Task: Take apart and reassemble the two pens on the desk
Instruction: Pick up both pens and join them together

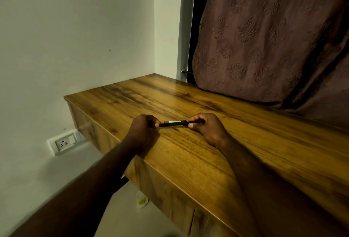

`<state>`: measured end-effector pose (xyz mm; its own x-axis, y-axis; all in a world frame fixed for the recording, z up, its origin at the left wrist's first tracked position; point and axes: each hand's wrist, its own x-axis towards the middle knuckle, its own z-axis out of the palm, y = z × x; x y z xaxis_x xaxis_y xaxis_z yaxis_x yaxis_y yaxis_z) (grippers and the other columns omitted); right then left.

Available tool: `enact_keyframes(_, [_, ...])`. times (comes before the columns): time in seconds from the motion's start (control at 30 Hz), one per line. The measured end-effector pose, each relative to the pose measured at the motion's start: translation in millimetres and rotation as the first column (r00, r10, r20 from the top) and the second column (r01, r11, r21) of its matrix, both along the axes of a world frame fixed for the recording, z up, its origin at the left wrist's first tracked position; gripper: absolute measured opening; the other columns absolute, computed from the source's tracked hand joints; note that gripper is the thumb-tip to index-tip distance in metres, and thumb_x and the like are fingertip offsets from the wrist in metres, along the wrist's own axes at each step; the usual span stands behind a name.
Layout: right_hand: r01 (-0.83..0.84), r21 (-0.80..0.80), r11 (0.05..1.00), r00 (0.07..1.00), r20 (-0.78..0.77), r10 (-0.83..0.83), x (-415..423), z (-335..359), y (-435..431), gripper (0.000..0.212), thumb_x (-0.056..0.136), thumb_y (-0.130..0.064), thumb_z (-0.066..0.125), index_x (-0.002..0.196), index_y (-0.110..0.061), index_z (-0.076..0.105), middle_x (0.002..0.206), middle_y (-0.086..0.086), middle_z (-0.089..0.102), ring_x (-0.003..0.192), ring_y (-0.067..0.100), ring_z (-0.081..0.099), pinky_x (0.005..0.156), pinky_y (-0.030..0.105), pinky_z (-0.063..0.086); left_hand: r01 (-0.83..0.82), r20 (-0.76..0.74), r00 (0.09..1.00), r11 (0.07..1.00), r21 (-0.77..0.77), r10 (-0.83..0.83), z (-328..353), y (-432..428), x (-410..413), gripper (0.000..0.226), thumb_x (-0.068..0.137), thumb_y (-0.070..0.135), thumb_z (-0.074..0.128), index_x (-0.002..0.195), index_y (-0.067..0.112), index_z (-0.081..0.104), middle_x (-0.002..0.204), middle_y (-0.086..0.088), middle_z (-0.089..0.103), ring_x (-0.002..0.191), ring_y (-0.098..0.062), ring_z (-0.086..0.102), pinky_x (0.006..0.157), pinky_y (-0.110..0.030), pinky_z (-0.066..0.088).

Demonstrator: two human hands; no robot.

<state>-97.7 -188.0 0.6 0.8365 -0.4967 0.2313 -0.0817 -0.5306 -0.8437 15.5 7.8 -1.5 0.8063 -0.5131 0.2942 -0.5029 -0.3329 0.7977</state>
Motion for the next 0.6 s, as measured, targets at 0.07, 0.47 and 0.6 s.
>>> enact_keyframes(0.07, [0.028,-0.081,0.996,0.998,-0.048,-0.032,6,-4,-2,0.010,0.081,-0.016,0.074,0.090,-0.020,0.073,0.086,-0.003,0.069,0.083,0.012,0.060,0.071,0.026,0.048,-0.033,0.082,0.996,0.999,0.040,0.029,-3,-2,0,0.014,0.087,0.006,0.061,0.077,0.013,0.067,0.077,-0.006,0.068,0.067,-0.013,0.061,0.053,-0.011,0.045])
enact_keyframes(0.47, [0.056,-0.227,0.972,0.988,-0.126,-0.086,14,-7,-3,0.016,0.077,-0.025,0.076,0.077,-0.036,0.065,0.094,-0.007,0.068,0.098,0.019,0.063,0.092,0.044,0.051,-0.107,0.240,0.969,0.975,0.195,0.059,-8,-6,5,0.006,0.085,0.015,0.063,0.087,0.013,0.068,0.092,-0.007,0.064,0.079,-0.017,0.059,0.070,-0.026,0.045])
enact_keyframes(0.6, [0.048,-0.201,0.978,0.992,-0.108,-0.071,14,-9,-6,0.014,0.078,-0.023,0.076,0.089,-0.029,0.070,0.098,-0.006,0.066,0.098,0.017,0.063,0.092,0.042,0.051,-0.124,0.258,0.964,0.969,0.212,0.067,-7,-5,2,0.007,0.084,0.017,0.064,0.088,0.014,0.069,0.090,-0.005,0.062,0.080,-0.018,0.060,0.069,-0.024,0.041])
